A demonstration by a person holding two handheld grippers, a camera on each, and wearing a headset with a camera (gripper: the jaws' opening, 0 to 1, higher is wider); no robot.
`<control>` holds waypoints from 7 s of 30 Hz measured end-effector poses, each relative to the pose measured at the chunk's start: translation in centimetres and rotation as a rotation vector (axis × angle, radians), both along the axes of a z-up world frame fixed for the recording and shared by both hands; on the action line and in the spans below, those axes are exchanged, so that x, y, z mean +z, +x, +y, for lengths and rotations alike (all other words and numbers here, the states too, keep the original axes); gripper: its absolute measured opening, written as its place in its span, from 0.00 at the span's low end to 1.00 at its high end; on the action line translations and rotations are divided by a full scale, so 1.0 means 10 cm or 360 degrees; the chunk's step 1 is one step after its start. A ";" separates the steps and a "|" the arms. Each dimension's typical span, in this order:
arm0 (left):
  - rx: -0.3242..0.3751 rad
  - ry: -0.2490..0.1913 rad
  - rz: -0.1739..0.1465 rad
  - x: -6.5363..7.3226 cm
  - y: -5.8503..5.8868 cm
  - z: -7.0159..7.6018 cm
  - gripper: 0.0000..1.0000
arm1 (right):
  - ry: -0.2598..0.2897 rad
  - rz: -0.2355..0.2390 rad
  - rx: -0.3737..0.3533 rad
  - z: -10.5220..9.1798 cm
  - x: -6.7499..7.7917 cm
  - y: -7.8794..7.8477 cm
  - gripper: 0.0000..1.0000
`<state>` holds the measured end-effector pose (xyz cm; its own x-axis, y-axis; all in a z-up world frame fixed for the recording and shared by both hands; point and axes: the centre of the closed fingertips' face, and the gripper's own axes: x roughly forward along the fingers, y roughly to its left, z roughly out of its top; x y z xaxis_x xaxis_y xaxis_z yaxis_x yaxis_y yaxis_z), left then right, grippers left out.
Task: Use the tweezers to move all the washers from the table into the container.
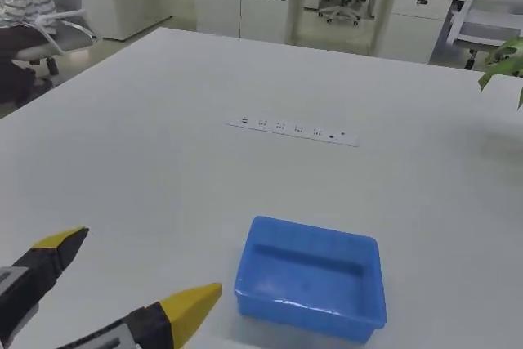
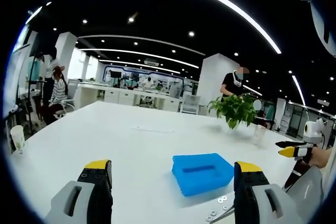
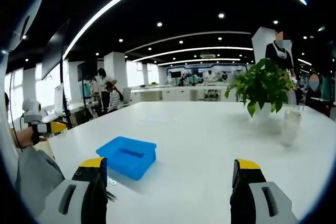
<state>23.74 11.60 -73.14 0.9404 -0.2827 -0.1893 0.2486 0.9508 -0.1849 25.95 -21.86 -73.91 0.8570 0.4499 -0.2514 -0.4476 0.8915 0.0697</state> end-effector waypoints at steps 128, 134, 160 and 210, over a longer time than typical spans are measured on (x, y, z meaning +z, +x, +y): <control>-0.1806 0.1296 0.0458 -0.33 -0.57 -1.18 0.00 | -0.0720 0.0329 0.1762 2.18 -1.02 -0.69 0.07; -0.1773 0.1315 0.0545 -0.35 -0.55 -1.01 0.00 | -0.0708 0.0300 0.1861 2.40 -1.05 -0.70 0.07; -0.1845 0.1376 0.0598 -0.34 -0.46 -0.95 0.00 | -0.0663 0.0316 0.1824 2.57 -1.09 -0.69 0.06; -0.0879 0.0325 0.0580 -0.40 -0.49 -0.62 0.66 | 0.0135 0.0838 0.1435 2.55 -0.86 -0.29 0.03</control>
<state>18.84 5.39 -77.18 0.5355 -0.6267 -0.5661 0.6623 0.7276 -0.1791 23.03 3.60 -82.51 -0.0134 0.9012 -0.4333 -0.8388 0.2257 0.4955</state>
